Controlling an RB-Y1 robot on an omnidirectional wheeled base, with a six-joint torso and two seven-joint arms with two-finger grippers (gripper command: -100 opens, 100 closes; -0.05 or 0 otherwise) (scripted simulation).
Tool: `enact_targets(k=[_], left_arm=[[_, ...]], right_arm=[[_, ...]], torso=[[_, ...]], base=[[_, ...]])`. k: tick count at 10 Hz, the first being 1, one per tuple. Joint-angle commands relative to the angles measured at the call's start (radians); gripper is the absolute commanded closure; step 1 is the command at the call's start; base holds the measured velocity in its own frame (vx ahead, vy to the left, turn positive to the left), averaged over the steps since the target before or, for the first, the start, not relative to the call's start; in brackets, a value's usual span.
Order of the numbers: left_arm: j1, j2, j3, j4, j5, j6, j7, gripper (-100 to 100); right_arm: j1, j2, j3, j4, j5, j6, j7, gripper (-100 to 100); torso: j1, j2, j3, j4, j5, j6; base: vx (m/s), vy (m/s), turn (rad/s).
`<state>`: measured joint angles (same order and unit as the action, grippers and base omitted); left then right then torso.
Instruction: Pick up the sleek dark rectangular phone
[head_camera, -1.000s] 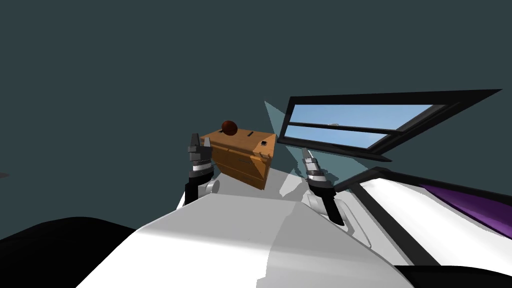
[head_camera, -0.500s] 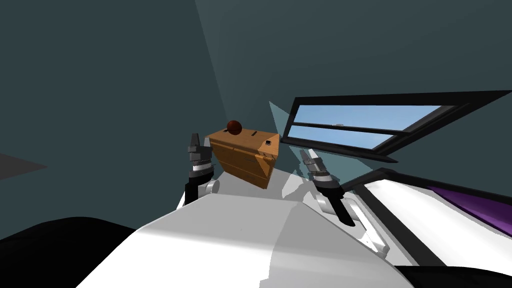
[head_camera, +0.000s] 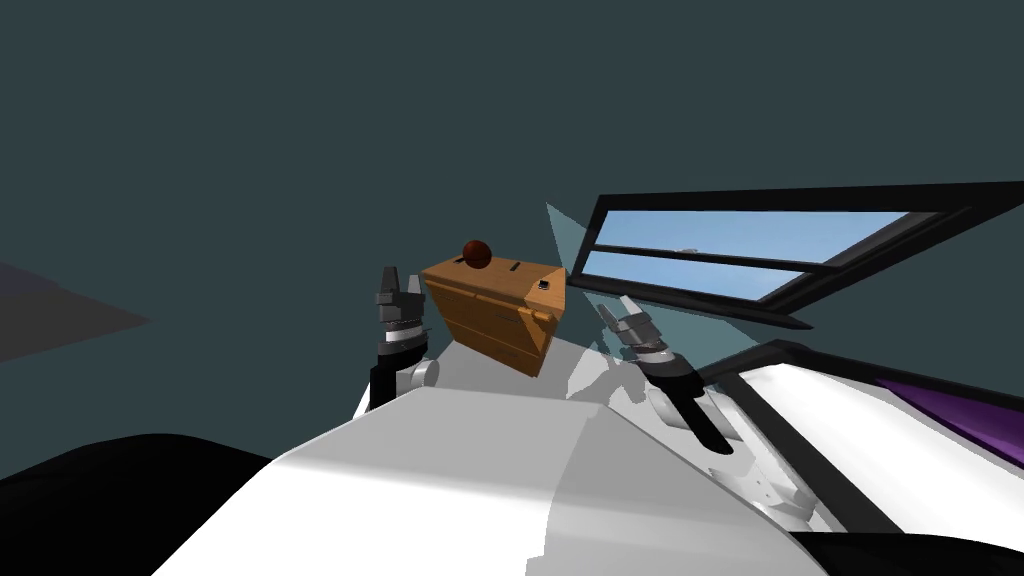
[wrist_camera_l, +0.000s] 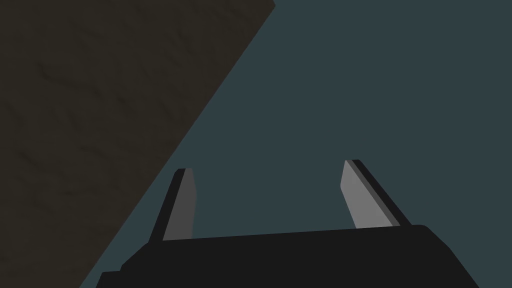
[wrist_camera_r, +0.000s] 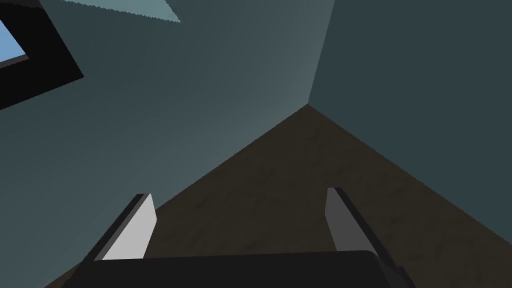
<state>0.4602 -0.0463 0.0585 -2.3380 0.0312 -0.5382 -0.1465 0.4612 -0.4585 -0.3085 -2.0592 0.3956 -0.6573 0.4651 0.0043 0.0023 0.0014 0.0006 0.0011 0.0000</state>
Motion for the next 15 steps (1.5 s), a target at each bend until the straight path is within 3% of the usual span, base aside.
enact_targets(k=[1,2,3,6,7,8,9,10,11,12,15], left_arm=[[0.000,0.000,0.000,0.000,0.000,0.000,0.000,0],[0.000,0.000,0.000,0.000,0.000,0.000,0.000,0],[0.000,0.000,0.000,0.000,0.000,0.000,0.000,0],[0.000,0.000,0.000,0.000,0.000,0.000,0.000,0],[0.000,0.000,0.000,0.000,0.000,0.000,0.000,0],[0.000,0.000,0.000,0.000,0.000,0.000,0.000,0],[0.000,0.000,0.000,0.000,0.000,0.000,0.000,0],[0.000,0.000,0.000,0.000,0.000,0.000,0.000,0],[0.000,0.000,0.000,0.000,0.000,0.000,0.000,0],[0.000,0.000,0.000,0.000,0.000,0.000,0.000,0],[0.000,0.000,0.000,0.000,0.000,0.000,0.000,0]], right_arm=[[-0.004,-0.050,-0.029,0.027,0.045,-0.039,0.044,-100],[-0.004,-0.062,-0.029,0.027,0.045,-0.039,0.044,-100],[-0.007,-0.100,-0.054,0.051,0.086,-0.073,0.082,-100],[-0.008,-0.170,-0.078,0.076,0.129,-0.108,0.119,-100],[-0.009,-0.205,-0.102,0.101,0.173,-0.142,0.156,-100],[-0.009,-0.226,-0.102,0.101,0.173,-0.142,0.156,-100],[-0.009,-0.262,-0.125,0.127,0.217,-0.175,0.193,-100],[-0.009,-0.283,-0.125,0.127,0.218,-0.175,0.193,-100],[-0.008,-0.317,-0.147,0.153,0.261,-0.207,0.228,-100],[-0.008,-0.340,-0.147,0.153,0.264,-0.207,0.228,-100],[-0.004,-0.431,-0.187,0.205,0.352,-0.268,0.294,-100]], torso=[[0.000,0.000,0.000,0.000,0.000,0.000],[0.001,0.000,0.000,0.000,0.000,0.000],[0.000,0.000,0.000,0.000,0.000,0.000],[0.001,-0.001,-0.001,0.000,0.000,0.000],[0.000,-0.001,-0.001,0.000,0.000,0.000],[0.000,-0.001,-0.001,0.000,0.000,0.000],[0.000,-0.002,-0.001,0.000,0.000,0.000],[0.000,-0.002,-0.001,0.000,0.000,0.000],[0.000,-0.002,-0.001,0.000,0.000,0.000],[0.001,-0.002,-0.001,0.000,0.000,0.000],[-0.001,-0.002,-0.001,-0.001,0.000,0.000]], base=[[-0.031,0.089,0.080],[-0.026,0.076,0.048],[-0.027,0.082,0.097],[-0.016,0.075,0.063],[-0.014,0.078,0.099],[-0.006,0.074,0.072],[-0.002,0.082,0.144],[-0.003,0.064,0.052],[-0.006,0.086,0.129],[0.000,0.064,0.070],[0.007,0.061,0.121]])
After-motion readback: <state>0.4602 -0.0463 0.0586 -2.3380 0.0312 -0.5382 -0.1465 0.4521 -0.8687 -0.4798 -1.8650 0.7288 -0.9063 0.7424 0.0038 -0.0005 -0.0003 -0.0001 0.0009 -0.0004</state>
